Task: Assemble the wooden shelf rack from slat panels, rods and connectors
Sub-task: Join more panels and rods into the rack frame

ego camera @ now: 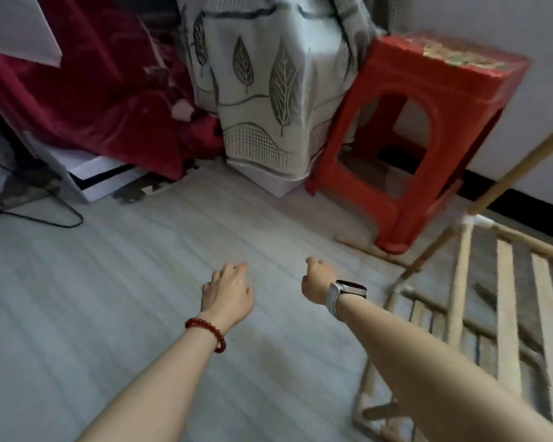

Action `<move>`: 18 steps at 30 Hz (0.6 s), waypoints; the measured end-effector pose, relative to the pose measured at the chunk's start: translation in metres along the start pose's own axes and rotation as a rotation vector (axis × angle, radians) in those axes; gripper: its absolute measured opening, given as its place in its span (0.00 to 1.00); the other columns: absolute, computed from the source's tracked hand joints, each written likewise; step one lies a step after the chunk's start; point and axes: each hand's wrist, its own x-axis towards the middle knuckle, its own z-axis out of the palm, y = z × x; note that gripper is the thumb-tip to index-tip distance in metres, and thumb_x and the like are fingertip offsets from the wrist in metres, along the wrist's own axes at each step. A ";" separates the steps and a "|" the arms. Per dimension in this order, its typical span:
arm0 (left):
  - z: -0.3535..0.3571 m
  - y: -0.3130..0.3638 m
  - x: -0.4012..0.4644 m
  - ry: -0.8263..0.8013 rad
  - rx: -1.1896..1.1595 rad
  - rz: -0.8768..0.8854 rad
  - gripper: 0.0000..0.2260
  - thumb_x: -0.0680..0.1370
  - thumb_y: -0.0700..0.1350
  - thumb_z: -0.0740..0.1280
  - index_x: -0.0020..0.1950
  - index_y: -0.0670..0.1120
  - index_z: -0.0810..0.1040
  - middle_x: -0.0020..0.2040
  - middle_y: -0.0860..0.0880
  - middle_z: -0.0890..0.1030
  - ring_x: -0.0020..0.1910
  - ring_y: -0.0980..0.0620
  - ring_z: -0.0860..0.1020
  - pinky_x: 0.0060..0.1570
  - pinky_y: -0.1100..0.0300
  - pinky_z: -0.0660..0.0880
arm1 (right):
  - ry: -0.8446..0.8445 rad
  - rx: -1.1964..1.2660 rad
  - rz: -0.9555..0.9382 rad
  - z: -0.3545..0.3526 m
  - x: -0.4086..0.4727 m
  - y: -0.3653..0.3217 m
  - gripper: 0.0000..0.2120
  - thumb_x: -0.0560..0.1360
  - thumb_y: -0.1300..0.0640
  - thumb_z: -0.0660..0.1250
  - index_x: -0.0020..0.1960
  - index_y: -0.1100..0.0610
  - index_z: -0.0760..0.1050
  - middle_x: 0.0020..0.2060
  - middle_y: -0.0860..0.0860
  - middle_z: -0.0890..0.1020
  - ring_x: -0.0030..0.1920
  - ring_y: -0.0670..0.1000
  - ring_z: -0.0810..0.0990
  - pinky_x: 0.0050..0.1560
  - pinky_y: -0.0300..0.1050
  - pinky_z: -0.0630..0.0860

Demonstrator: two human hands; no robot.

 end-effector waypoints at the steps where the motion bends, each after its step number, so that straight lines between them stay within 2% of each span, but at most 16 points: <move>1: 0.020 -0.002 0.018 -0.034 -0.002 -0.007 0.23 0.80 0.49 0.57 0.74 0.49 0.59 0.72 0.47 0.62 0.69 0.44 0.63 0.64 0.49 0.65 | -0.018 -0.017 0.035 0.008 0.021 0.007 0.18 0.78 0.59 0.55 0.68 0.58 0.62 0.63 0.60 0.69 0.62 0.63 0.70 0.55 0.53 0.70; 5: 0.097 -0.008 0.081 -0.212 0.037 -0.068 0.31 0.79 0.58 0.57 0.78 0.54 0.46 0.78 0.48 0.46 0.76 0.42 0.47 0.71 0.44 0.54 | -0.039 -0.045 0.174 0.032 0.095 0.038 0.19 0.77 0.60 0.55 0.67 0.59 0.60 0.65 0.60 0.66 0.64 0.63 0.66 0.57 0.57 0.68; 8: 0.152 -0.012 0.108 -0.290 0.121 -0.096 0.35 0.76 0.67 0.53 0.76 0.60 0.39 0.77 0.49 0.36 0.75 0.42 0.36 0.71 0.37 0.42 | -0.011 -0.068 0.254 0.055 0.138 0.069 0.23 0.76 0.63 0.55 0.70 0.59 0.57 0.68 0.59 0.62 0.68 0.62 0.61 0.62 0.58 0.66; 10: 0.179 -0.017 0.111 -0.247 0.136 -0.107 0.37 0.73 0.73 0.48 0.74 0.62 0.33 0.76 0.51 0.31 0.74 0.42 0.31 0.68 0.36 0.35 | 0.014 -0.078 0.284 0.061 0.159 0.091 0.27 0.77 0.62 0.54 0.75 0.58 0.51 0.73 0.58 0.55 0.72 0.61 0.55 0.67 0.61 0.61; 13: 0.203 -0.022 0.117 -0.137 0.128 -0.115 0.37 0.68 0.77 0.40 0.68 0.63 0.26 0.70 0.54 0.25 0.73 0.43 0.29 0.65 0.36 0.31 | 0.047 -0.128 0.294 0.056 0.193 0.128 0.25 0.82 0.59 0.46 0.77 0.58 0.43 0.77 0.56 0.45 0.76 0.59 0.45 0.71 0.64 0.53; 16: 0.202 -0.028 0.127 -0.183 0.137 -0.096 0.37 0.66 0.78 0.39 0.64 0.64 0.22 0.66 0.54 0.21 0.71 0.42 0.26 0.64 0.36 0.29 | 0.060 -0.155 0.307 0.052 0.210 0.153 0.24 0.83 0.59 0.46 0.77 0.59 0.42 0.77 0.57 0.47 0.76 0.59 0.46 0.71 0.66 0.51; 18: 0.202 -0.029 0.133 -0.199 0.141 -0.097 0.37 0.65 0.78 0.39 0.64 0.65 0.22 0.66 0.54 0.21 0.70 0.42 0.25 0.64 0.35 0.29 | 0.108 -0.243 0.278 0.055 0.215 0.158 0.22 0.82 0.60 0.46 0.76 0.61 0.49 0.73 0.60 0.57 0.73 0.63 0.55 0.68 0.64 0.58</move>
